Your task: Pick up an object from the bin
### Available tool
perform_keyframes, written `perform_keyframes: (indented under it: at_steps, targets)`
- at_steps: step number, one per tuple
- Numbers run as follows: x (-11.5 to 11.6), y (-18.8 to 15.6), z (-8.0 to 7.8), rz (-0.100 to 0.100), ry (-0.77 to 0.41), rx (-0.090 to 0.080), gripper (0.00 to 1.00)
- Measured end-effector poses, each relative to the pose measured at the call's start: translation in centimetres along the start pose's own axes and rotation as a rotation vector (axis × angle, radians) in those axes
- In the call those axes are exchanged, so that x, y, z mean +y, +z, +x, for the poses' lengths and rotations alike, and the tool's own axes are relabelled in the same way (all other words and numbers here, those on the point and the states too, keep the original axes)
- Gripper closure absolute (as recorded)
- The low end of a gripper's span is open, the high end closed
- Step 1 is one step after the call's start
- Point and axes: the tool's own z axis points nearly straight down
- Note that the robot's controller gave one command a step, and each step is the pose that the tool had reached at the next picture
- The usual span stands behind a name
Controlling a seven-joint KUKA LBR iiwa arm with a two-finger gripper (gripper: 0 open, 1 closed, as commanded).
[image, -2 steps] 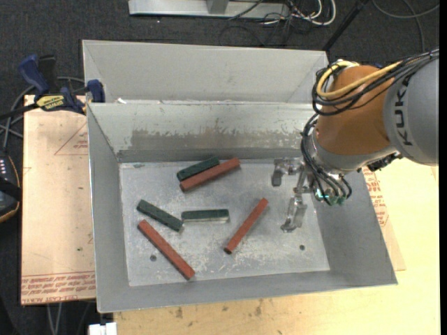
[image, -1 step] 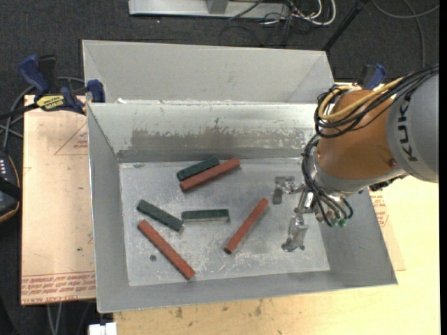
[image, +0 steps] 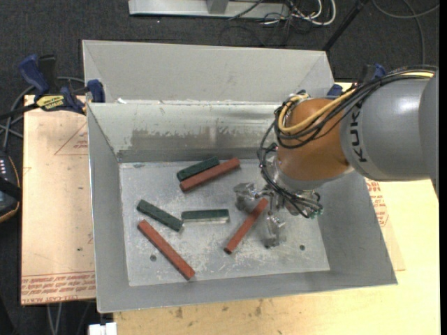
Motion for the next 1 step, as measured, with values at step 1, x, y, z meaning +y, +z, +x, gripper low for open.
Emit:
perform_keyframes:
  at_steps: [1]
  targets:
    - [4.03,-0.2,-2.22,0.002,-0.512,-0.003,0.0]
